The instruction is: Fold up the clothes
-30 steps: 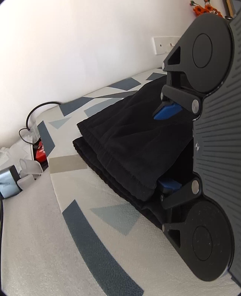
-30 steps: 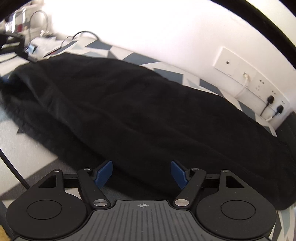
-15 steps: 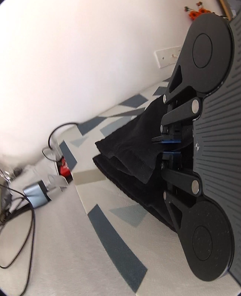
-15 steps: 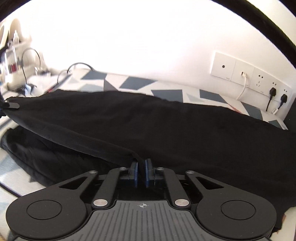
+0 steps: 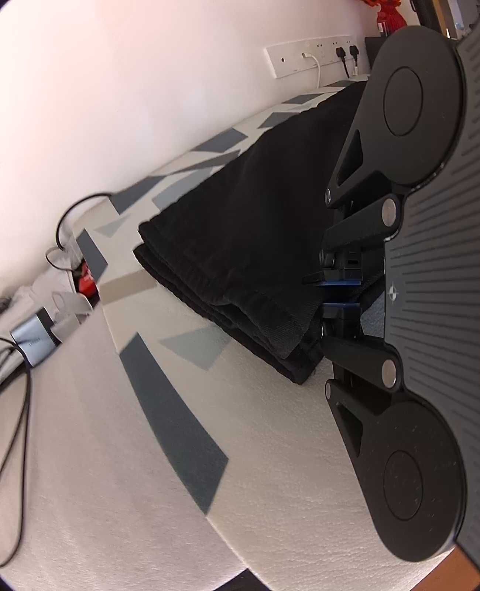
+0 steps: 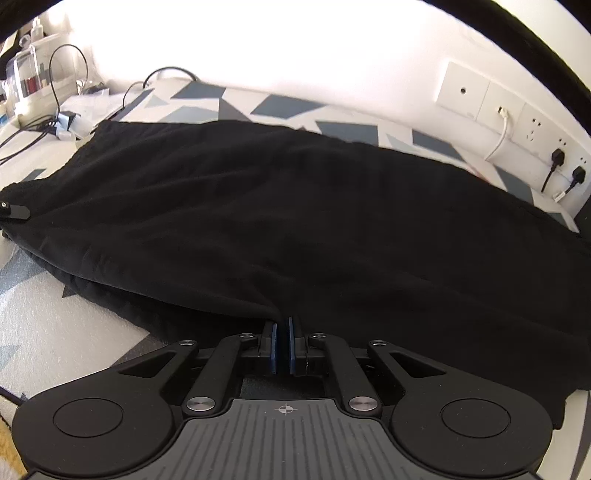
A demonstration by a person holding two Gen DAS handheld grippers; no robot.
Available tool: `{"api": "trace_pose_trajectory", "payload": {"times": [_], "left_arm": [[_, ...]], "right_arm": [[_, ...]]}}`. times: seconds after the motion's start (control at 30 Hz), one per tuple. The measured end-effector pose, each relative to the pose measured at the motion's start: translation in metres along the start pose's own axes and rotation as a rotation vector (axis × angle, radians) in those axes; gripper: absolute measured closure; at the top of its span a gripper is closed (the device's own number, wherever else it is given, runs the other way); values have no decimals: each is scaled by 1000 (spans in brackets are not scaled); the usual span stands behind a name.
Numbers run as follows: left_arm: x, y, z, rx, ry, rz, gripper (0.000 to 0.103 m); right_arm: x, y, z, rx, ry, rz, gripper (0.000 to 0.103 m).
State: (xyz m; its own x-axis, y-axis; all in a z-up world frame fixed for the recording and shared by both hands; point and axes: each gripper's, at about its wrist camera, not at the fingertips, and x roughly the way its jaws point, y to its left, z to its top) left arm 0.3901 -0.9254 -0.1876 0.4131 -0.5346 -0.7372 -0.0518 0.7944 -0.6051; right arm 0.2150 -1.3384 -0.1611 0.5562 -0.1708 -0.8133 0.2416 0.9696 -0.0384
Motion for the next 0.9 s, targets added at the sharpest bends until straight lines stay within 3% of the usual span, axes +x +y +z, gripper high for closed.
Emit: {"api": "trace_pose_trajectory", "payload": {"times": [0.07,0.17,0.27,0.4,0.47,0.53,0.67,0.73,0.8,0.83,0.9], "left_arm": [[1,1,-1,5,4,2,95],[0,0,-1,30,1,1,95],[-3,1,-2,35,-4,-2,95],[-10,1,-10,34,-29,-1,95],[-12,2,-15,34,-39,-5,95],[-12,4,-21,32,-52,-9,95],[-9,10,-27,3,-77,-34,95],[-8,12,-27,-22,-78,-57,89],[-7,16,-25,-47,-85,-96,72],[-7,17,-24,-59,-91,-114,68],[-9,19,-21,-74,-108,-134,57]], "right_arm": [[-5,-2,9,35,4,31,82],[-25,-8,37,85,-123,116,67],[-33,-6,79,119,-237,179,64],[-12,7,145,186,-309,313,63],[11,30,178,135,-302,383,63],[43,63,205,5,-284,406,62],[107,152,232,-246,-150,436,62],[131,189,228,-353,-99,439,54],[143,212,223,-446,-81,417,50],[147,218,222,-478,-75,413,52],[148,220,220,-486,-66,443,64]]}}
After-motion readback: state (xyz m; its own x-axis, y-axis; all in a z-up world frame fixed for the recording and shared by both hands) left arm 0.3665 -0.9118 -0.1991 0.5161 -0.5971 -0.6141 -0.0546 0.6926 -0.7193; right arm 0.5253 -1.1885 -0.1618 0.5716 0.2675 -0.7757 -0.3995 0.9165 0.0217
